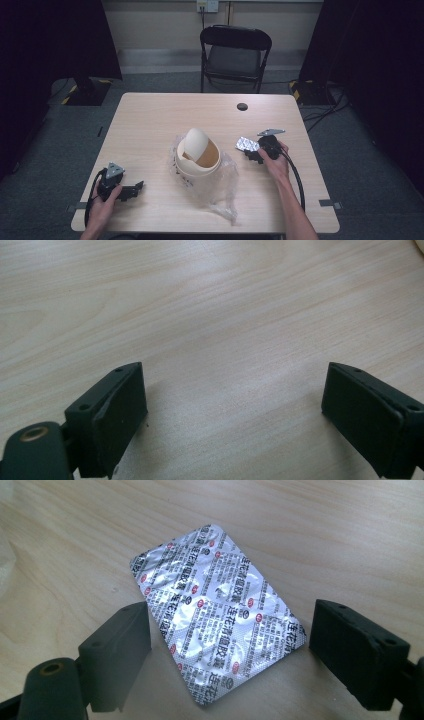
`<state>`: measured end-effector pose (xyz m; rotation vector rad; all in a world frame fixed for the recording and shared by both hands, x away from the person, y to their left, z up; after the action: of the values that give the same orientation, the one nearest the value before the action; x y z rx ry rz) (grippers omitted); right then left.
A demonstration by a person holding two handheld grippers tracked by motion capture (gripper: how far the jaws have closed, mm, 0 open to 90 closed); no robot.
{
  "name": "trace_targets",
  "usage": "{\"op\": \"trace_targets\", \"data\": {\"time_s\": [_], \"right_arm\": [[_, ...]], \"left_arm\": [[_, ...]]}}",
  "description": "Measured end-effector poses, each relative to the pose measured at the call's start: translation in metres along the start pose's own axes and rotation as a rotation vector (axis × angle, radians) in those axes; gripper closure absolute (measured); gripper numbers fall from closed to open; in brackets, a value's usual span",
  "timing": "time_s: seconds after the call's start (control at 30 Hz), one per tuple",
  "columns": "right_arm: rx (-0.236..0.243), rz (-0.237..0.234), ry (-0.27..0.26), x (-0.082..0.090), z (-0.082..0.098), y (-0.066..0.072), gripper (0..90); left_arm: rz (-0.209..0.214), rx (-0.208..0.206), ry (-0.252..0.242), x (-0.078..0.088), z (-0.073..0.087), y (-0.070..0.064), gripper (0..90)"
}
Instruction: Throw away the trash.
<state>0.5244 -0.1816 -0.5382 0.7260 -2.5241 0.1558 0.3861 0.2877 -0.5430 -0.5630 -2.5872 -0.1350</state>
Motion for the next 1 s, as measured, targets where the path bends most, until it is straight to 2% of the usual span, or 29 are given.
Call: {"op": "trace_targets", "data": {"time_s": [0.03, 0.17, 0.27, 0.43, 0.57, 0.63, 0.73, 0.9, 1.0], "right_arm": [[0.023, 0.013, 0.000, -0.001, 0.001, 0.001, 15.7], [0.033, 0.014, -0.001, 0.000, 0.002, 0.004, 16.9], [0.038, 0.008, -0.009, 0.003, 0.002, 0.008, 27.5], [0.032, 0.012, -0.029, 0.011, 0.006, 0.011, 32.1], [0.033, 0.001, -0.022, 0.015, 0.008, 0.013, 32.1], [0.024, 0.006, -0.030, 0.014, 0.007, 0.012, 26.3], [0.038, 0.010, -0.042, 0.009, 0.007, 0.009, 23.0], [0.065, -0.002, -0.048, 0.007, 0.005, 0.010, 23.1], [0.064, 0.002, -0.051, 0.005, 0.003, 0.010, 24.2]], "left_arm": [[0.000, 0.000, 0.000, 0.000, 0.000, 0.000, 10.3], [0.000, 0.000, 0.000, 0.000, 0.000, 0.000, 10.4], [0.000, 0.000, 0.000, 0.000, 0.000, 0.000, 10.4], [0.000, 0.000, 0.000, 0.000, 0.000, 0.000, 10.4], [0.002, 0.002, -0.002, 0.000, 0.000, 0.000, 10.4], [0.002, 0.002, -0.002, 0.000, 0.000, 0.000, 10.4], [0.002, 0.002, -0.001, 0.000, 0.000, 0.000, 10.4], [0.001, 0.002, 0.000, 0.000, 0.000, 0.000, 10.4], [0.001, 0.001, 0.000, 0.000, 0.000, 0.000, 10.4]]}}
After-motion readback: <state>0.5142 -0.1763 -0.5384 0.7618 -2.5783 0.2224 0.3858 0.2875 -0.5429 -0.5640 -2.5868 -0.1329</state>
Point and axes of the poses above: each handheld gripper's, and its own axes: x roughly backward along the jaws, z roughly out of its underside, y roughly to its left, the point moved 6 cm from there along -x, roughly forward along the jaws, and after that the axes turned 14 degrees about -y, right-handed, at the moved point
